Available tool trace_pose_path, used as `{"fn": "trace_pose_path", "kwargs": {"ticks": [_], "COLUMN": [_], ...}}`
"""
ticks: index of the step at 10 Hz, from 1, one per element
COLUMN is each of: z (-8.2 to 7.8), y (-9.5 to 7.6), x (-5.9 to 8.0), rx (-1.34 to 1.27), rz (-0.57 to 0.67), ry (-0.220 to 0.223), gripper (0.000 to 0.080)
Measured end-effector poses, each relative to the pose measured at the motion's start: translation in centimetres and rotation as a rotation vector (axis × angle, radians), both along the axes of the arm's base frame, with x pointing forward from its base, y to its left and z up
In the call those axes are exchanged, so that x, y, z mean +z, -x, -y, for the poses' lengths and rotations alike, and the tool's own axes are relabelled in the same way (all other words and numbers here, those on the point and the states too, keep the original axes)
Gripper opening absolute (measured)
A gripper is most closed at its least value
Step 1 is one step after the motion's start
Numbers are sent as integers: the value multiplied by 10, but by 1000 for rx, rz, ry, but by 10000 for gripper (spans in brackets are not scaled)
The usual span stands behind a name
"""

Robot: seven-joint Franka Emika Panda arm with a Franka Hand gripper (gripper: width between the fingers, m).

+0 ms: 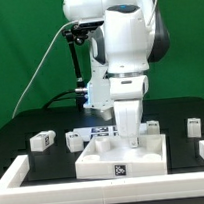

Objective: Assemble one leg

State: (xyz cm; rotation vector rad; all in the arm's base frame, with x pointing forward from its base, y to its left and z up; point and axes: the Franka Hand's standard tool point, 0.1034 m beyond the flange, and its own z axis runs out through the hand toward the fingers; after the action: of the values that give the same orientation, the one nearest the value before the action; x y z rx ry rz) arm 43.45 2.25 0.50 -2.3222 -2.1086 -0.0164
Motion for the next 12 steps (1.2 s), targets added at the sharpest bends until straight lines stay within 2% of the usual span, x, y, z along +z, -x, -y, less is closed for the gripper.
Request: {"fn": "trace_pose_path", "kwargs": {"ticks": [1,3,7,10,12], "z": [0,-18,-14,-42,-48], "y": [-5,-7,-7,-20,-28], "x": [0,0,0,1,1], "rx": [53,108,98,120,128], "rz": [13,33,32,11,10], "ry": [-2,-1,0,12,15], "gripper": [57,57,57,57,57]}}
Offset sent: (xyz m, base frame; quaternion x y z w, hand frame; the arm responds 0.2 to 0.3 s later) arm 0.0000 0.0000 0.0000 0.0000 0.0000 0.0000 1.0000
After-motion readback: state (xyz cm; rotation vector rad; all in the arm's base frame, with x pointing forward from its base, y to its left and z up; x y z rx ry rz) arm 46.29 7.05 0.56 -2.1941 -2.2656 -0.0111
